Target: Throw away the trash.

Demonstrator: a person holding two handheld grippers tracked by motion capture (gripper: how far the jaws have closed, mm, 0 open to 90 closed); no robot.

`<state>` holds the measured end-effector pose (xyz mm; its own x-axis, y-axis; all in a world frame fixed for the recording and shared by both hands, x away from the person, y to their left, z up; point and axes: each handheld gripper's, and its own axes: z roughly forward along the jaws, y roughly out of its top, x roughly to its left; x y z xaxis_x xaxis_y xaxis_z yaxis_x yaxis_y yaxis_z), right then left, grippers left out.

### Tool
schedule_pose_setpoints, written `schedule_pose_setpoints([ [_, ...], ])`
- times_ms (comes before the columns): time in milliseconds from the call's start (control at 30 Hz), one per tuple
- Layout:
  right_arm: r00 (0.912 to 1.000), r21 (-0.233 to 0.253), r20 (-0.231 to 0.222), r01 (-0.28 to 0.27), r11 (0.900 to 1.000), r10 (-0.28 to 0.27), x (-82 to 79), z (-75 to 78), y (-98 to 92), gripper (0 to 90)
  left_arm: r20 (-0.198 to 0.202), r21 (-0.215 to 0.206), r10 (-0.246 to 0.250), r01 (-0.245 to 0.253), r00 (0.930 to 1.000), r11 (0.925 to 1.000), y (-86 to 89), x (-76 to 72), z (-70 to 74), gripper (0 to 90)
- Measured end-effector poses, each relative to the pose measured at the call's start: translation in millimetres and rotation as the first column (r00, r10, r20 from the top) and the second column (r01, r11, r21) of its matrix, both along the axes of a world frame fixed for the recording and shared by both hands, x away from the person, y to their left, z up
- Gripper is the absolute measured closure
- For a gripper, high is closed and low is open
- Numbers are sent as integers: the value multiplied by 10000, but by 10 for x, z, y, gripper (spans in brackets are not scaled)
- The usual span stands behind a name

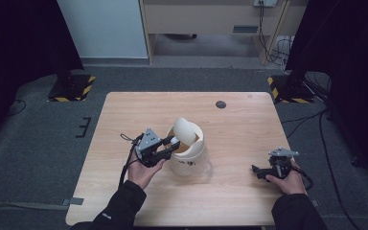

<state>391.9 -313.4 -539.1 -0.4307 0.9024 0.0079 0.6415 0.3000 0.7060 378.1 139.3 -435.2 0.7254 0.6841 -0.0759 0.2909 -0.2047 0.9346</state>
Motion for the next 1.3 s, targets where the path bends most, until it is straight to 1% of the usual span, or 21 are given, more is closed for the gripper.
schedule_pose_setpoints([
  [133,10000,-2,2,-1,10000,1,0,0,0,6,40,-65,-70,71,10000,10000,5,-13,9,603],
  [300,10000,-3,1,5,10000,-5,0,0,0,6,30,-296,-107,108,9999,9995,36,-28,16,584],
  [433,10000,-2,1,0,10000,0,0,0,0,6,28,-176,-115,116,9999,9998,24,-11,-4,558],
  [567,10000,-2,2,6,10000,-6,0,0,0,6,93,-224,-139,141,9999,9996,22,-11,-5,509],
  [700,10000,-1,4,3,10000,-3,0,0,0,6,116,-327,-130,133,9998,9994,54,-40,22,495],
  [800,10000,-2,-5,-2,10000,2,0,0,0,6,226,-500,-47,58,9997,9987,139,-98,66,483],
  [933,10000,13,-9,7,10000,-7,-1,0,2,6,364,-692,301,-275,9989,9972,329,-169,105,464],
  [1000,10000,12,-11,6,10000,-6,-1,0,2,6,371,-707,474,-447,9982,9965,424,-197,103,454],
  [1167,10000,11,-10,5,10000,-5,-1,0,2,6,132,-748,885,-873,9960,9934,629,-251,28,430],
  [1300,10000,19,-22,2,10000,-2,-3,0,4,6,-55,-493,1067,-1069,9943,9930,717,-276,-46,397],
])
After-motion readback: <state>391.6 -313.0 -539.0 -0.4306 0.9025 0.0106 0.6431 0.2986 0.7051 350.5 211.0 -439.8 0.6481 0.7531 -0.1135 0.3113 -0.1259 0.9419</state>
